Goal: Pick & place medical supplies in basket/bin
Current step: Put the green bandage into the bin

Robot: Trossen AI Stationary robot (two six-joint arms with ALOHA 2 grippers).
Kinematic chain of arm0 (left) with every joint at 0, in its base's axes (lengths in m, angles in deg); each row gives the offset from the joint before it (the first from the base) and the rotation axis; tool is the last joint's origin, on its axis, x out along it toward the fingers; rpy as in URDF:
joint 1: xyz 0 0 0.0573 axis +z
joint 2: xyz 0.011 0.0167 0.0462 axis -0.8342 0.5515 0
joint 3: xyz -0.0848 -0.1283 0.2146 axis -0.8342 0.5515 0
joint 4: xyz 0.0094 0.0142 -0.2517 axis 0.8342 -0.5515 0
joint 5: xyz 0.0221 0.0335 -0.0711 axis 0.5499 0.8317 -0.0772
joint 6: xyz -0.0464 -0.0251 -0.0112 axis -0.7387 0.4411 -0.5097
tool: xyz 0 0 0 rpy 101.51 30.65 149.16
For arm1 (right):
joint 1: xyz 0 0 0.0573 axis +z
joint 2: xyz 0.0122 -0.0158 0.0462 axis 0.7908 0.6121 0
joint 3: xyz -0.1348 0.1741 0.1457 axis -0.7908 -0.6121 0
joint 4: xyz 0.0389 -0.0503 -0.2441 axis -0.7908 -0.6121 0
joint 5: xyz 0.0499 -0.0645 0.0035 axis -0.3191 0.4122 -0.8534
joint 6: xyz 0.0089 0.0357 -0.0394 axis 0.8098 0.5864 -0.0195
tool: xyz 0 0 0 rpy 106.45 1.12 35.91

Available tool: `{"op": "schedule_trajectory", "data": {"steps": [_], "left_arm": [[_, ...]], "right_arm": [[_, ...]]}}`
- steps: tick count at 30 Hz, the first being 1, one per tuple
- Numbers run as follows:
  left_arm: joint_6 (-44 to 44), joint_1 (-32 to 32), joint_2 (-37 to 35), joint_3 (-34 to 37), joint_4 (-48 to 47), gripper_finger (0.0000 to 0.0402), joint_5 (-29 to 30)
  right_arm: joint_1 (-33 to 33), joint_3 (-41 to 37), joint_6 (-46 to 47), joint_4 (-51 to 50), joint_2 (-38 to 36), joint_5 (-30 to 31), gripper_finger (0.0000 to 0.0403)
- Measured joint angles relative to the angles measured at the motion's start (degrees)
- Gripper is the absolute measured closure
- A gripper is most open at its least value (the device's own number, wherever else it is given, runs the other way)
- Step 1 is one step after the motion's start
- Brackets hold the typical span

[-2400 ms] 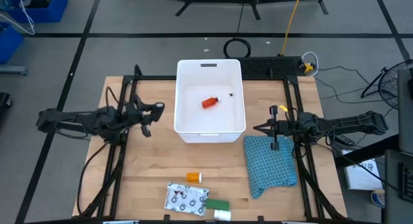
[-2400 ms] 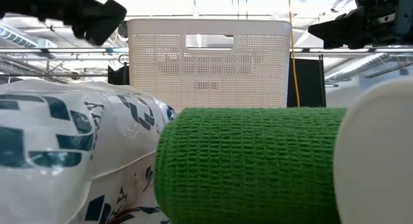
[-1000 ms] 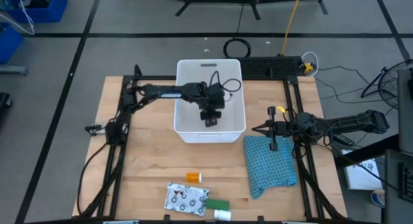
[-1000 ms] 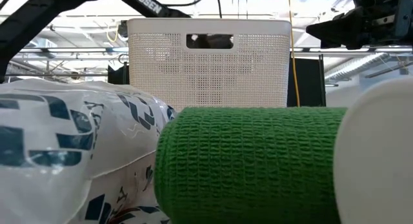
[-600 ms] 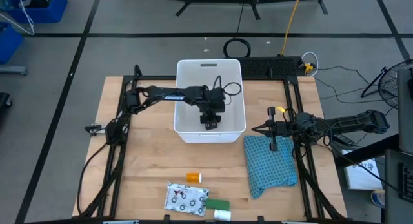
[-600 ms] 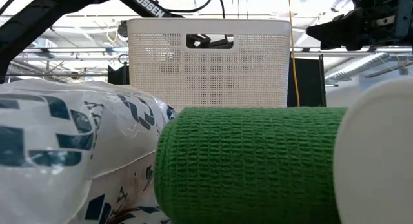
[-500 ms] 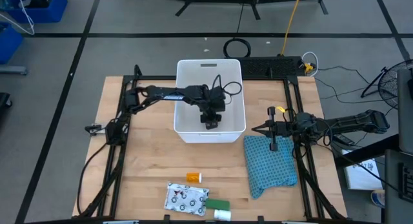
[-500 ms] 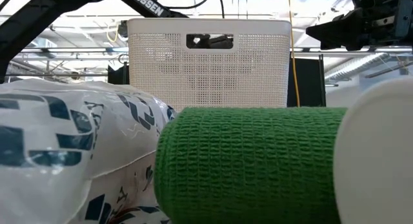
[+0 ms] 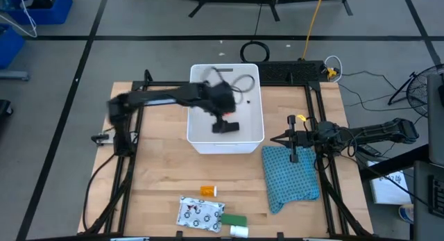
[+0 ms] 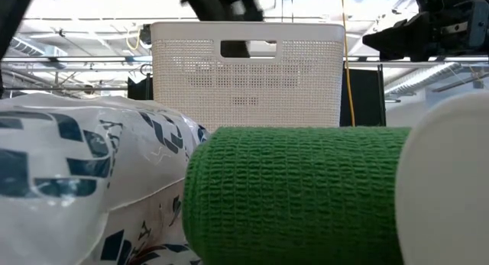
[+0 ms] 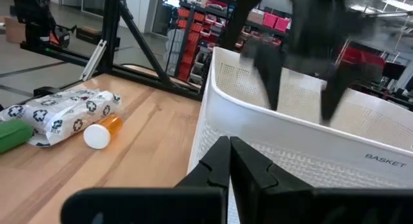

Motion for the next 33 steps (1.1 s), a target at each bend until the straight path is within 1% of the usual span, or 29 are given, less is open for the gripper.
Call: {"op": "schedule_trajectory", "data": {"steps": [2,4,7,9,12,15,17,18,20,22,25,27,29,31,32,33], "left_arm": [[0.2,-1.0,-6.7,0.0,-3.3,0.0054,3.4],[0.3,-2.1,-13.5,-0.1,-6.9,0.0068,6.2],[-0.7,-4.1,-22.8,0.5,-12.2,0.0112,9.1],[-1.7,-5.6,-28.7,2.3,-15.3,0.0157,10.3],[-4.7,-7.8,-37.5,7.5,-15.1,0.0239,13.1],[-7.7,-10.1,-46.3,14.8,-11.6,0.0328,18.7],[-9.5,-11.2,-52.1,21.0,-9.0,0.0378,20.2],[-9.9,-11.7,-54.8,24.6,-6.4,0.0389,19.7],[-9.2,-12.9,-60.4,32.1,-0.3,0.0388,18.0],[-9.0,-14.3,-66.0,40.2,6.6,0.0387,17.8],[-8.1,-15.5,-74.9,51.2,15.0,0.0397,17.3],[-6.7,-15.8,-80.5,58.2,22.2,0.0397,13.1],[-4.8,-15.8,-84.3,65.3,32.1,0.0397,7.0],[-3.1,-15.8,-86.3,71.4,40.6,0.0399,0.8],[-3.0,-15.8,-86.7,73.8,44.3,0.0399,-0.9],[-3.1,-15.8,-86.9,75.8,46.6,0.0399,-1.2]], "right_arm": [[0.0,0.0,-0.1,0.0,0.0,0.0,0.0403],[0.0,0.0,-0.4,0.0,0.0,0.0,0.0403],[0.0,0.0,-1.1,0.1,0.0,0.0,0.0403],[0.0,0.0,-1.3,0.2,0.0,0.0,0.0403],[0.0,0.0,-1.5,0.6,0.0,0.0,0.0403],[0.0,0.0,-1.5,1.5,0.0,0.0,0.0403],[0.0,0.0,-1.3,2.0,0.0,0.0,0.0403],[0.0,0.0,-1.3,2.2,0.0,-0.1,0.0403],[0.0,0.0,-1.2,2.4,0.0,-0.1,0.0403],[0.0,0.0,-1.2,2.4,0.0,-0.1,0.0403],[0.0,0.0,-0.7,2.4,0.0,-0.1,0.0403],[0.0,0.0,-0.5,2.3,0.0,-0.2,0.0403],[0.0,0.0,-0.4,2.4,0.0,-0.2,0.0403],[0.0,0.0,-0.4,2.4,0.0,-0.2,0.0403],[0.0,0.0,-0.2,2.4,0.0,-0.2,0.0403],[0.0,0.0,0.0,2.4,0.0,-0.2,0.0403]]}}
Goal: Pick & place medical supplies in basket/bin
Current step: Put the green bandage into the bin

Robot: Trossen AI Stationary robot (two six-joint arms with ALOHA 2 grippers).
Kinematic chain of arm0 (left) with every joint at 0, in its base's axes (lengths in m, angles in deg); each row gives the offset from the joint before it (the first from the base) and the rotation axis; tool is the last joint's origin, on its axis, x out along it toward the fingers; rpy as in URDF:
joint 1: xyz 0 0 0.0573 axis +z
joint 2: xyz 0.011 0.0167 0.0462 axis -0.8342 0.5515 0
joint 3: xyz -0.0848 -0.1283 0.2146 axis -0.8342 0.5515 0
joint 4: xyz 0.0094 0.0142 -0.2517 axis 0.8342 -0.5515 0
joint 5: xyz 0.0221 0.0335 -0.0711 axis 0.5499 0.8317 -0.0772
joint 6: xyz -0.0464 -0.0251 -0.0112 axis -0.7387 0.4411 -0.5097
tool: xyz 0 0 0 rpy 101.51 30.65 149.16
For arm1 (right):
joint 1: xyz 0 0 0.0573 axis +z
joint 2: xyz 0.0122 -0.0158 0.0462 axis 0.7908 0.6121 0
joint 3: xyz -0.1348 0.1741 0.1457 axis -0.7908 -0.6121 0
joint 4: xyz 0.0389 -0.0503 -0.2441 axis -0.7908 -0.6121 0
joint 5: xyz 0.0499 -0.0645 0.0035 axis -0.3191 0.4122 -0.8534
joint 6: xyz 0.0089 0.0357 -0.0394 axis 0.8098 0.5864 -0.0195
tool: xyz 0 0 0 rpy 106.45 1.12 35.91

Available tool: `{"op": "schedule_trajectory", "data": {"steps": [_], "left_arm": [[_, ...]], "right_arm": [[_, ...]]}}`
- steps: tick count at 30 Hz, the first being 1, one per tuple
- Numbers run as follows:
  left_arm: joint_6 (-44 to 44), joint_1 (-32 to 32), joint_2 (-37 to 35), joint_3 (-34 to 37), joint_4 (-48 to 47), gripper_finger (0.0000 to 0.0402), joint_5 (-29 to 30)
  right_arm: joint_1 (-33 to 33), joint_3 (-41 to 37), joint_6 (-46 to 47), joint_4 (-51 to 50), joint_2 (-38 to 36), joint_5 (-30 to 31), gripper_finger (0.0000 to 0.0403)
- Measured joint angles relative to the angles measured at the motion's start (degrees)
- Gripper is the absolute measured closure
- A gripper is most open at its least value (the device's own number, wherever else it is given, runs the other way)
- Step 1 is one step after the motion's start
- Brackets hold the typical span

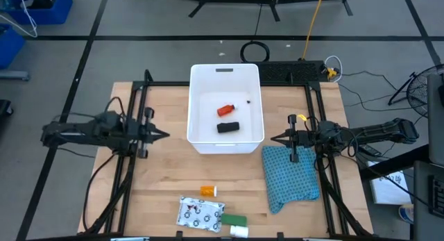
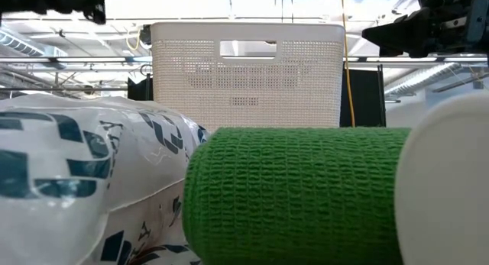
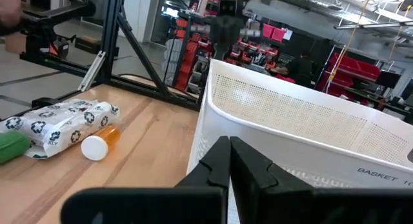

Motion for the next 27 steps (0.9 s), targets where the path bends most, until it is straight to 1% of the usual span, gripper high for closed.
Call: {"op": "schedule_trajectory", "data": {"steps": [3,7,11,15,20,22,25,27], "left_arm": [[-0.7,0.0,-0.1,4.9,2.2,0.0400,2.5],[-2.1,0.0,-1.0,8.6,2.6,0.0400,4.1],[-1.4,0.1,-3.1,10.5,2.9,0.0400,5.0],[-1.7,0.1,-5.0,12.5,4.3,0.0400,5.8],[-2.2,0.1,-5.4,15.0,7.1,0.0401,6.2],[-3.1,0.1,-5.4,15.3,7.5,0.0398,7.7],[-4.5,0.1,-5.4,15.4,7.4,0.0390,10.0],[-4.5,0.1,-5.4,15.4,7.4,0.0388,10.5]], "right_arm": [[0.0,0.0,0.1,0.3,0.0,0.0,0.0403],[0.0,0.0,0.5,0.4,0.0,0.0,0.0403],[0.0,0.0,2.9,0.4,0.0,0.0,0.0403],[0.0,0.0,3.2,0.4,0.0,0.0,0.0403],[0.0,0.0,1.9,0.2,0.0,0.1,0.0403],[0.0,0.2,2.0,0.5,0.0,0.3,0.0403],[0.5,4.0,3.3,-2.0,0.4,0.4,0.0403],[2.0,8.2,2.6,-7.4,1.8,0.9,0.0403]]}}
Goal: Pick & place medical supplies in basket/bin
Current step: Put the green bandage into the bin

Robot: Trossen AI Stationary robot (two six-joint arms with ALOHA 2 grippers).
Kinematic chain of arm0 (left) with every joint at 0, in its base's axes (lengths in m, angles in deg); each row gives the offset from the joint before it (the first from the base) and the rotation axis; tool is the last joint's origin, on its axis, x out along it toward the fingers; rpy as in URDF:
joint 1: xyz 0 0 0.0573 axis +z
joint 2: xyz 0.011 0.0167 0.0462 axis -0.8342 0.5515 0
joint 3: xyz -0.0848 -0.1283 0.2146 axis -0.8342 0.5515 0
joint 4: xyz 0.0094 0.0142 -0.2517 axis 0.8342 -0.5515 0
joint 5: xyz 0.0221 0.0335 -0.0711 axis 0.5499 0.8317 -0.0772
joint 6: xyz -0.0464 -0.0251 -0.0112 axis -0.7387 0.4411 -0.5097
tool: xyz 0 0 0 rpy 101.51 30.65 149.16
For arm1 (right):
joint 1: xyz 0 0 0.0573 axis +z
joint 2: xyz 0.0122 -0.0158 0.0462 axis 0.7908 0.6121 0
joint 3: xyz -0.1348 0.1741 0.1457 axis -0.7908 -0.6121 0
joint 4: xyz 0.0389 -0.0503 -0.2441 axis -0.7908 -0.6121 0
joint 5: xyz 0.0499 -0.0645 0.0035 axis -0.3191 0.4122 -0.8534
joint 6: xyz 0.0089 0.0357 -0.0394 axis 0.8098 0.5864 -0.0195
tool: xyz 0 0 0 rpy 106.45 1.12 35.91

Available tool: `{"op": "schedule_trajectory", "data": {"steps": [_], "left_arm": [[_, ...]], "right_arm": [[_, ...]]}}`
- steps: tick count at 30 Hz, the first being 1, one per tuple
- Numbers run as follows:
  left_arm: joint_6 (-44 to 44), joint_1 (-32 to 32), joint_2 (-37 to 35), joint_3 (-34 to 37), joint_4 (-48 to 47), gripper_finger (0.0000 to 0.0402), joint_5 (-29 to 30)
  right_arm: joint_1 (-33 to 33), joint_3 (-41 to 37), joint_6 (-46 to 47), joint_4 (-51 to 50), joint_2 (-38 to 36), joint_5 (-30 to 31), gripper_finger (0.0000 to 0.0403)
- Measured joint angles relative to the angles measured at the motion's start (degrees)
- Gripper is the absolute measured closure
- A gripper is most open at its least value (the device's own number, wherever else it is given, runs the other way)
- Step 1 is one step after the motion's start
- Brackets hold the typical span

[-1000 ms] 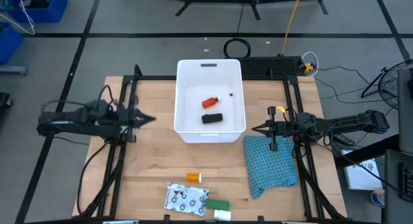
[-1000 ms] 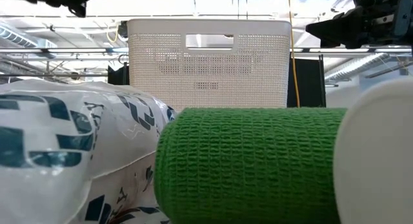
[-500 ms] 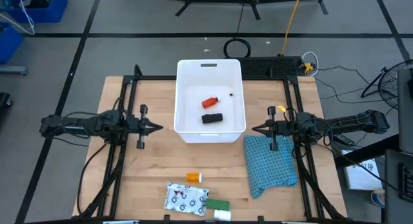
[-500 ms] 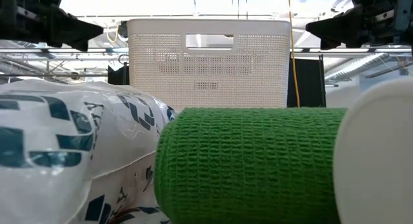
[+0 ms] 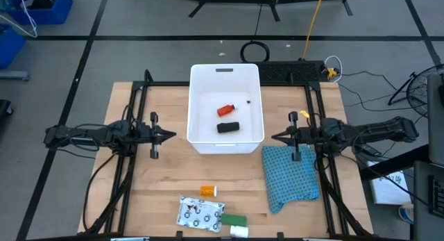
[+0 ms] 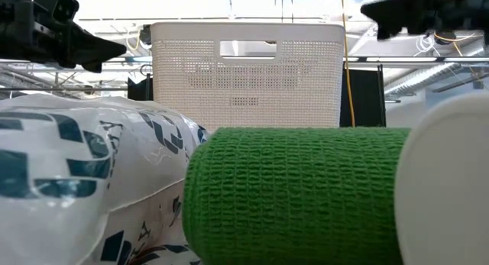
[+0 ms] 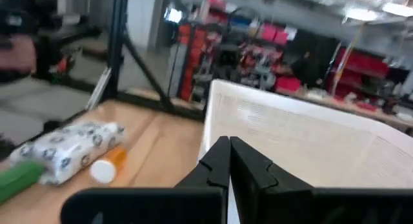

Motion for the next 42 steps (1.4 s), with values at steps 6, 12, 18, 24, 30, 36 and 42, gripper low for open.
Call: {"op": "schedule_trajectory", "data": {"steps": [6,12,18,24,30,36,42], "left_arm": [[0.7,0.0,0.0,0.0,0.0,0.0399,1.1],[0.4,0.0,0.0,0.0,-0.1,0.0381,6.4],[0.3,0.0,0.0,0.0,0.1,0.0381,9.8],[-0.5,0.0,0.0,0.0,1.5,0.0398,10.0],[-1.0,0.0,0.0,0.0,1.7,0.0381,10.0],[1.1,0.0,0.0,0.0,1.8,0.0370,10.0],[2.0,0.0,0.0,0.0,2.7,0.0370,10.0]], "right_arm": [[8.4,17.1,-1.3,-16.0,11.7,10.4,0.0403],[18.7,32.6,3.4,-25.8,28.4,21.2,0.0403],[26.1,43.6,11.6,-26.1,43.0,26.5,0.0390],[30.8,51.6,23.4,-25.8,56.7,26.6,0.0306],[33.2,58.3,33.5,-23.1,71.4,26.6,0.0220],[33.9,64.2,42.8,-23.5,81.3,26.5,0.0186],[33.0,66.4,51.9,-27.6,86.2,23.4,0.0170]]}}
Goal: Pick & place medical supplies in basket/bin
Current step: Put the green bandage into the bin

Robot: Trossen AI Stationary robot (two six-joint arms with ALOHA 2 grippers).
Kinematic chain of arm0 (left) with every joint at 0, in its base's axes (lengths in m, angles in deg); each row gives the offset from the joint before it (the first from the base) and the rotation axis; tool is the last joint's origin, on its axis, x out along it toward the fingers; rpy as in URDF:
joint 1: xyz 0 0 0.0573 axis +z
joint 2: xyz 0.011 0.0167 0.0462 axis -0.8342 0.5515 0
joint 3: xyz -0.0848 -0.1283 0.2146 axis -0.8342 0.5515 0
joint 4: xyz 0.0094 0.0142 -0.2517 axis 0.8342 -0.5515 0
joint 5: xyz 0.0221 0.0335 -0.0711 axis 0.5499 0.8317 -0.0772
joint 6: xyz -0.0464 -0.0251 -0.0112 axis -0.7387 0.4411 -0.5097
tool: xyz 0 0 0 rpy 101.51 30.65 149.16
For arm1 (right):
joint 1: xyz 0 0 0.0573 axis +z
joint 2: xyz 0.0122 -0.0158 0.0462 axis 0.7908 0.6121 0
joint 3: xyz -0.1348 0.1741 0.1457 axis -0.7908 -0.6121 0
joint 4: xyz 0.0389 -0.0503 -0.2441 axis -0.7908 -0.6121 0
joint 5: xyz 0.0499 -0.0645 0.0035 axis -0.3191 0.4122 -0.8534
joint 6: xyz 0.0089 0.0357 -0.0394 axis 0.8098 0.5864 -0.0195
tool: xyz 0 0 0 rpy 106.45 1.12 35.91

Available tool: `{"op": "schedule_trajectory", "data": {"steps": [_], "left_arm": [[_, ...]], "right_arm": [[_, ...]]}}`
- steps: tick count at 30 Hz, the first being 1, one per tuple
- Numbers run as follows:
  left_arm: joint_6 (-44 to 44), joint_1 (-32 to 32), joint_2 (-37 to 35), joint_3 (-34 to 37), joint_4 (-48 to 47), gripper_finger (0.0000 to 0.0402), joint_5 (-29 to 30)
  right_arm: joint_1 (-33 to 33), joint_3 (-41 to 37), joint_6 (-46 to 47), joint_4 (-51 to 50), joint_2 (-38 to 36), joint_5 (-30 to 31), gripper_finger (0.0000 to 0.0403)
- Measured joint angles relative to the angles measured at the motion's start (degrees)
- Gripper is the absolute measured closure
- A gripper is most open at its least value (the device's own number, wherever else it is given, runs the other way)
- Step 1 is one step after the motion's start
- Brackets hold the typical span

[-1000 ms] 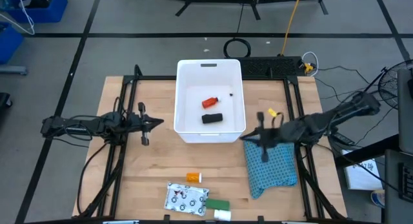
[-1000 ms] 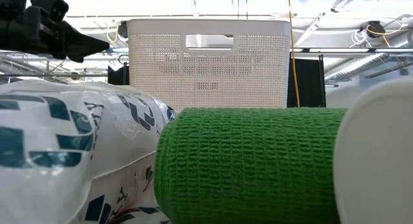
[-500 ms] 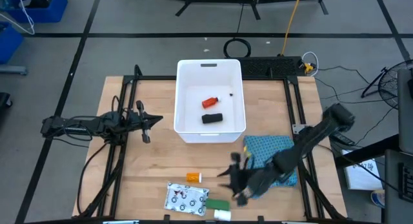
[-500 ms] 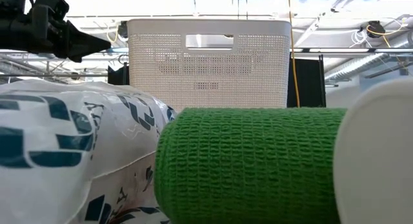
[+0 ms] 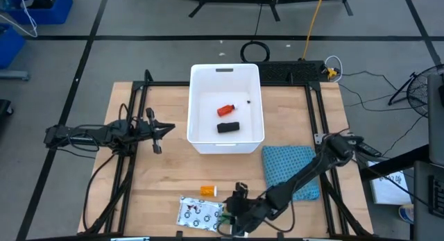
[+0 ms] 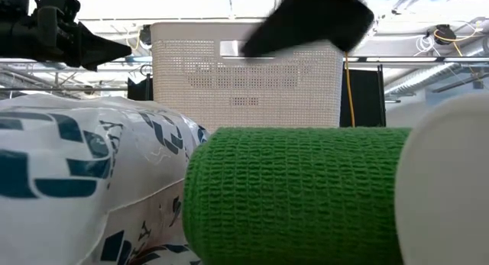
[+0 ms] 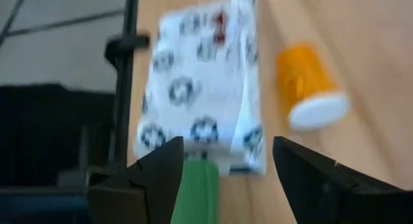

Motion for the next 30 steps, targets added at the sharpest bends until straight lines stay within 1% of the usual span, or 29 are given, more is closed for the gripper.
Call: {"op": "schedule_trajectory", "data": {"steps": [4,8,12,16,18,21,26,30], "left_arm": [[1.2,0.0,0.0,0.0,0.0,0.0370,0.0],[2.5,0.0,0.0,0.0,0.2,0.0370,0.0],[3.4,0.1,0.0,0.0,0.9,0.0371,0.2],[3.4,0.1,0.0,0.0,1.8,0.0371,0.2],[2.9,0.1,0.0,0.0,1.8,0.0371,0.1],[2.5,0.0,0.0,0.0,1.7,0.0371,0.1],[2.5,0.1,0.1,0.0,1.3,0.0371,0.0],[2.5,0.1,0.1,0.0,1.3,0.0371,0.0]], "right_arm": [[0.2,0.0,2.4,-1.3,1.6,-4.1,0.0170],[1.3,0.0,2.8,0.3,2.3,-6.0,0.0169],[2.6,0.0,4.5,-0.6,2.2,-6.0,0.0169],[3.2,0.0,6.9,-5.5,2.5,-5.8,0.0169],[3.3,-0.2,7.0,-7.2,3.0,-4.6,0.0169],[3.3,-0.2,6.3,-6.3,4.4,-4.7,0.0169],[3.3,0.0,6.0,-4.7,7.3,-8.2,0.0169],[2.9,0.0,5.3,-5.2,7.8,-8.8,0.0174]]}}
